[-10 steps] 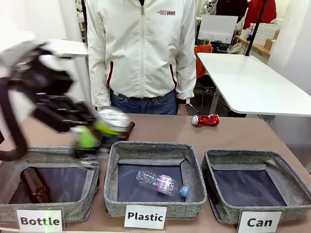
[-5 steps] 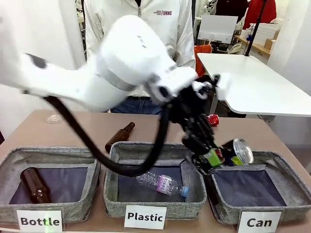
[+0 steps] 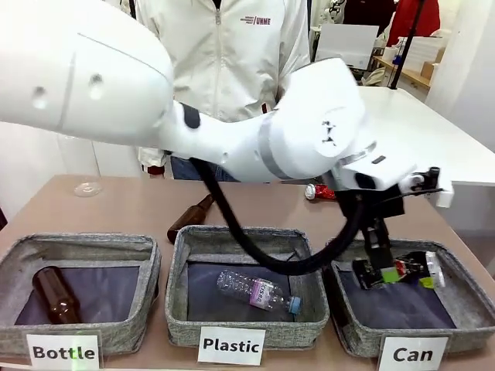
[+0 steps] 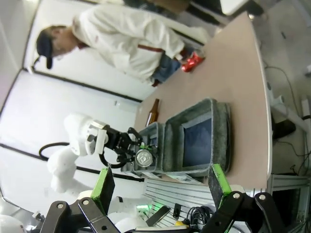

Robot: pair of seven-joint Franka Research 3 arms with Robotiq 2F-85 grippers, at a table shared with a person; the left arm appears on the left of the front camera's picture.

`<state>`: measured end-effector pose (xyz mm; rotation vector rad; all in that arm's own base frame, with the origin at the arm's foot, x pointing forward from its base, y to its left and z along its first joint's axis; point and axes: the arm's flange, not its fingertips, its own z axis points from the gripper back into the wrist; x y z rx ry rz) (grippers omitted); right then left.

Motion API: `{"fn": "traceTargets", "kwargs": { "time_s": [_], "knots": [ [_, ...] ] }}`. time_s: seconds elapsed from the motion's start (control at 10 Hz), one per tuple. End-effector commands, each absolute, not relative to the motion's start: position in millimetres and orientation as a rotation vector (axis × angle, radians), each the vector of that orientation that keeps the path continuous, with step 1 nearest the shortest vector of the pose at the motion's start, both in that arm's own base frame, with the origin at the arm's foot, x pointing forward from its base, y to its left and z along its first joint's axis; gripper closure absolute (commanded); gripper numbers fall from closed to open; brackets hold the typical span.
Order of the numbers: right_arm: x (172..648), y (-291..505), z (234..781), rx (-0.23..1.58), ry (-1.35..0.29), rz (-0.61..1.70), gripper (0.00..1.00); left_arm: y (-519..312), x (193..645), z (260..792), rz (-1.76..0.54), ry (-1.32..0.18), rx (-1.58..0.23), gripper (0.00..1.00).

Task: Sort the can waste into the basket.
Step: Pick up the can waste from the table and place it in the right Fabric basket.

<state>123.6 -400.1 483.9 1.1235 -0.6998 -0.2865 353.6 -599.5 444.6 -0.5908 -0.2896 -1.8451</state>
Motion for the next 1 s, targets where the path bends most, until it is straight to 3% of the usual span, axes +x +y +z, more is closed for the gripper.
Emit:
{"fn": "traceTargets", "kwargs": {
  "time_s": [0.0, 0.2, 0.3, 0.4, 0.5, 0.9],
  "knots": [
    [114.8, -394.1, 490.9, 1.115, -0.700, -0.319, 0.00, -630.4, 363.5, 459.1, -1.808, -0.276, -0.588, 0.67],
    [114.8, -394.1, 490.9, 1.115, -0.700, -0.319, 0.00, -634.0, 361.8, 456.1, -1.821, -0.282, -0.593, 0.67],
    [114.8, -394.1, 490.9, 1.115, -0.700, -0.319, 0.00, -635.0, 359.7, 453.8, -1.852, -0.276, -0.590, 0.59],
    [114.8, -394.1, 490.9, 1.115, -0.700, -0.319, 0.00, -635.4, 356.1, 452.1, -1.868, -0.261, -0.592, 0.09],
    [114.8, -394.1, 490.9, 1.115, -0.700, -0.319, 0.00, -634.5, 353.7, 451.1, -1.871, -0.271, -0.582, 0.02],
    [114.8, -394.1, 490.9, 1.115, -0.700, -0.319, 0.00, -621.5, 346.6, 463.8, -1.881, -0.300, -0.610, 0.00]
  ]
}}
